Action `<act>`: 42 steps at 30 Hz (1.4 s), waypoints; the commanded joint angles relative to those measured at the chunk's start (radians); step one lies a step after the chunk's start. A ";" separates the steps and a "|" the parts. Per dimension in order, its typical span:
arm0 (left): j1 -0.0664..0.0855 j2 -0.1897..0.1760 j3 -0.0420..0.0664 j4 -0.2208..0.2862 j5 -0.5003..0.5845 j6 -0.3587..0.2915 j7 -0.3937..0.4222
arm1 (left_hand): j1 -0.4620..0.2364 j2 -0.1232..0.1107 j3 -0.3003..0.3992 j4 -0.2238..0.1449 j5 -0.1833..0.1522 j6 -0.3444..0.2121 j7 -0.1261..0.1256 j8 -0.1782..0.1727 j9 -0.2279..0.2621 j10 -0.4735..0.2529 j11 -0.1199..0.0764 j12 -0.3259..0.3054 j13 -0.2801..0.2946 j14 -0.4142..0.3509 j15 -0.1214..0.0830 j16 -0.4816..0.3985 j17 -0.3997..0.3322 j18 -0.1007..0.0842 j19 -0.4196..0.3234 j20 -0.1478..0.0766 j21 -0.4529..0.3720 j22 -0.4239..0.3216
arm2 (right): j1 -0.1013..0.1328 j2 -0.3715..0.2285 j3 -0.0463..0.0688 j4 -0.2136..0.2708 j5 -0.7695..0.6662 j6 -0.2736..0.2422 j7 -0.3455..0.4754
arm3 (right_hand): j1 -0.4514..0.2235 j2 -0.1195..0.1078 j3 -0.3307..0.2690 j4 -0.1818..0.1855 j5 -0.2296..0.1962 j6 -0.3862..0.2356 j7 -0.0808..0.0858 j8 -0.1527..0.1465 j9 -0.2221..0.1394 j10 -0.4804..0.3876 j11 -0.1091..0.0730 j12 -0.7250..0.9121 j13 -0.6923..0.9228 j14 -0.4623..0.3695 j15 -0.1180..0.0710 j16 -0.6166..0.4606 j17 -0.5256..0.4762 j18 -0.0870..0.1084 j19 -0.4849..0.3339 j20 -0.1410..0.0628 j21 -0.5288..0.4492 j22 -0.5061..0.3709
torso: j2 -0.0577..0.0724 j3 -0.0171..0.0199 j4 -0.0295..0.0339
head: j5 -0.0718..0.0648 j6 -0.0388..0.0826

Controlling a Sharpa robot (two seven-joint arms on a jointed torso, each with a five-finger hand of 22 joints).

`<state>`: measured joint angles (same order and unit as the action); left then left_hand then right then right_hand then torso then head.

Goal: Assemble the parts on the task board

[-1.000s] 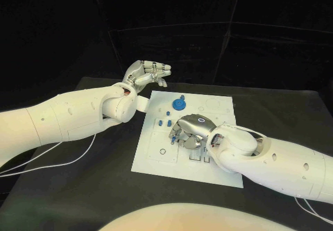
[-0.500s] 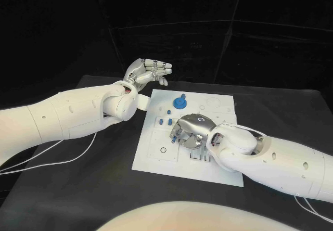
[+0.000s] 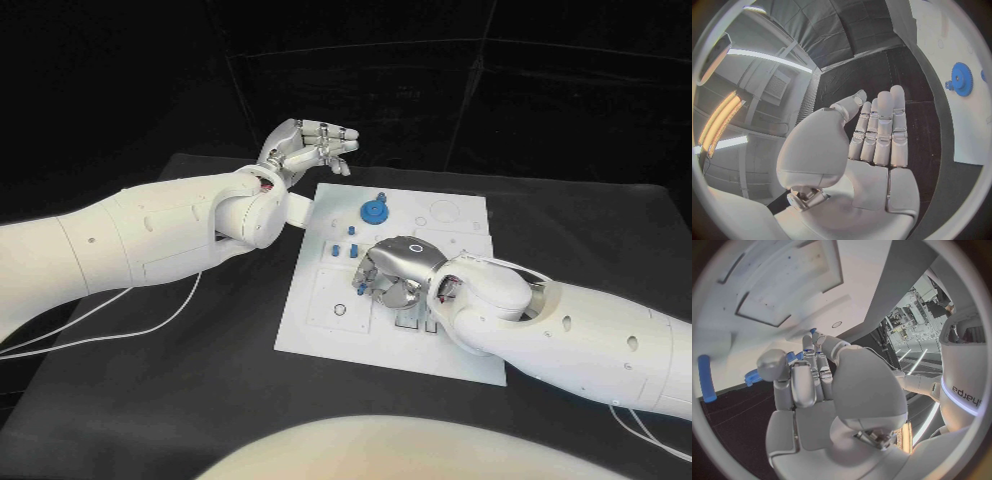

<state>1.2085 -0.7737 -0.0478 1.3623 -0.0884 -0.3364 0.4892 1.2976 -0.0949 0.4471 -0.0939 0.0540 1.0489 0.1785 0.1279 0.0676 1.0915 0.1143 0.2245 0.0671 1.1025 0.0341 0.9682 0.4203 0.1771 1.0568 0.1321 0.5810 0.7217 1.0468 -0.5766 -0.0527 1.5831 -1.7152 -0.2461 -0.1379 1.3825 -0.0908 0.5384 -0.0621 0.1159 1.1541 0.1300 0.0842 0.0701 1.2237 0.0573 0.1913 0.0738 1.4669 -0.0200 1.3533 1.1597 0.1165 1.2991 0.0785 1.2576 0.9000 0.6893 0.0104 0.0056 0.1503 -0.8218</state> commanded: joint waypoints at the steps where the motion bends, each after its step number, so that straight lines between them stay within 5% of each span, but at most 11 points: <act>1: 0.002 0.000 0.001 0.000 0.002 0.010 0.002 | 0.004 0.008 -0.006 0.000 -0.003 -0.004 0.006 0.002 -0.001 -0.004 0.001 0.005 0.000 -0.004 0.001 -0.004 -0.002 0.005 -0.007 0.003 -0.007 -0.002 | 0.000 0.003 -0.001 -0.002 -0.016 0.025 -0.011 | -0.009 -0.002 0.005 0.001 -0.002 0.000 0.009 0.005 0.001 -0.002 0.007 -0.007 -0.002 0.035 0.001 0.003 0.000 0.004 0.004 0.004 0.003 -0.001 | 0.000 0.0004 0.0005 | 0.002 -0.001; 11: 0.002 0.000 0.001 0.001 0.002 0.011 0.001 | 0.004 0.008 -0.006 0.000 -0.003 -0.004 0.006 0.002 -0.001 -0.004 0.001 0.005 0.000 -0.004 0.001 -0.004 -0.002 0.005 -0.007 0.003 -0.007 -0.002 | 0.000 0.008 -0.026 -0.007 -0.034 0.034 -0.026 | -0.043 -0.016 -0.010 0.007 -0.002 -0.035 0.023 -0.016 -0.004 -0.063 0.026 -0.045 -0.011 0.031 0.016 -0.001 -0.014 0.008 -0.011 0.016 -0.010 -0.026 | 0.001 0.0000 0.0010 | 0.002 -0.003; 19: 0.002 0.000 0.001 0.001 0.002 0.011 0.000 | 0.004 0.008 -0.006 0.000 -0.003 -0.004 0.006 0.002 -0.001 -0.004 0.001 0.005 0.000 -0.004 0.001 -0.004 -0.002 0.005 -0.007 0.003 -0.007 -0.002 | 0.000 0.012 -0.031 -0.010 -0.036 0.020 -0.023 | -0.050 -0.020 -0.015 0.008 0.001 -0.042 0.026 -0.018 -0.004 -0.072 0.030 -0.050 -0.010 0.030 0.019 -0.002 -0.017 0.008 -0.013 0.020 -0.011 -0.028 | 0.000 0.0000 0.0018 | 0.002 -0.004; 24: 0.002 -0.001 0.001 0.000 0.002 0.013 -0.001 | 0.004 0.008 -0.006 0.000 -0.003 -0.004 0.006 0.002 -0.001 -0.004 0.001 0.005 0.000 -0.004 0.001 -0.004 -0.002 0.005 -0.007 0.003 -0.007 -0.002 | 0.000 0.006 -0.032 -0.009 -0.031 -0.072 -0.029 | -0.066 -0.051 -0.031 0.007 -0.004 -0.158 0.048 -0.024 -0.008 -0.177 0.058 -0.083 -0.010 -0.005 0.042 -0.052 -0.103 0.019 -0.043 0.039 -0.049 -0.098 | -0.001 0.0000 0.0003 | 0.003 -0.003; 32: 0.002 -0.001 0.001 -0.001 0.002 0.016 -0.003 | 0.004 0.008 -0.008 0.000 -0.003 -0.005 0.007 0.001 -0.001 -0.006 0.002 0.005 0.000 -0.005 0.001 -0.003 -0.003 0.005 -0.007 0.003 -0.007 -0.002 | 0.000 -0.035 -0.032 0.019 0.003 -0.191 -0.007 | -0.065 -0.059 -0.047 0.003 -0.002 -0.194 0.043 -0.022 -0.005 -0.197 0.056 -0.060 -0.005 -0.004 0.042 -0.049 -0.101 0.022 -0.040 0.043 -0.053 -0.102 | -0.001 0.0011 0.0001 | 0.000 0.001; 37: 0.002 -0.003 0.001 -0.001 0.002 0.016 -0.005 | 0.004 0.008 -0.008 0.000 -0.003 -0.005 0.007 0.001 -0.001 -0.006 0.002 0.005 0.000 -0.005 0.001 -0.003 -0.003 0.005 -0.007 0.003 -0.007 -0.002 | 0.001 -0.103 -0.028 0.081 0.012 -0.226 -0.021 | -0.068 -0.062 -0.060 0.004 0.010 -0.188 0.039 -0.016 -0.002 -0.197 0.052 -0.039 -0.003 0.003 0.038 -0.042 -0.096 0.020 -0.030 0.041 -0.049 -0.093 | -0.002 0.0002 -0.0006 | -0.007 0.008; 42: 0.002 -0.005 0.001 -0.001 0.002 0.018 -0.006 | 0.004 0.008 -0.008 0.000 -0.003 -0.005 0.007 0.001 -0.001 -0.006 0.002 0.005 0.000 -0.005 0.001 -0.003 -0.003 0.005 -0.007 0.003 -0.007 -0.002 | 0.011 -0.178 0.004 0.134 0.006 -0.232 -0.071 | -0.074 -0.068 -0.074 0.008 0.015 -0.172 0.034 -0.011 0.000 -0.191 0.047 -0.019 -0.002 0.008 0.035 -0.039 -0.094 0.017 -0.018 0.040 -0.043 -0.082 | -0.002 0.0005 -0.0017 | -0.018 0.018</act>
<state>1.2086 -0.7778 -0.0477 1.3602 -0.0880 -0.3310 0.4822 1.2976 -0.0949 0.4471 -0.0939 0.0540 1.0452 0.1821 0.1279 0.0676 1.0915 0.1143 0.2245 0.0671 1.1025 0.0342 0.9682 0.4185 0.1770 1.0568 0.1321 0.5771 0.7204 1.0533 -0.7513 -0.0494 1.7080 -1.7142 -0.4280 -0.1697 1.3090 -0.1487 0.4702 -0.0548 0.1257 0.9753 0.1646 0.0694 0.0692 1.0303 0.1108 0.1690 0.0707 1.4635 0.0194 1.3109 1.0667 0.1325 1.2731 0.1196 1.2111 0.8177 0.6866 0.0110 0.0043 0.1366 -0.8076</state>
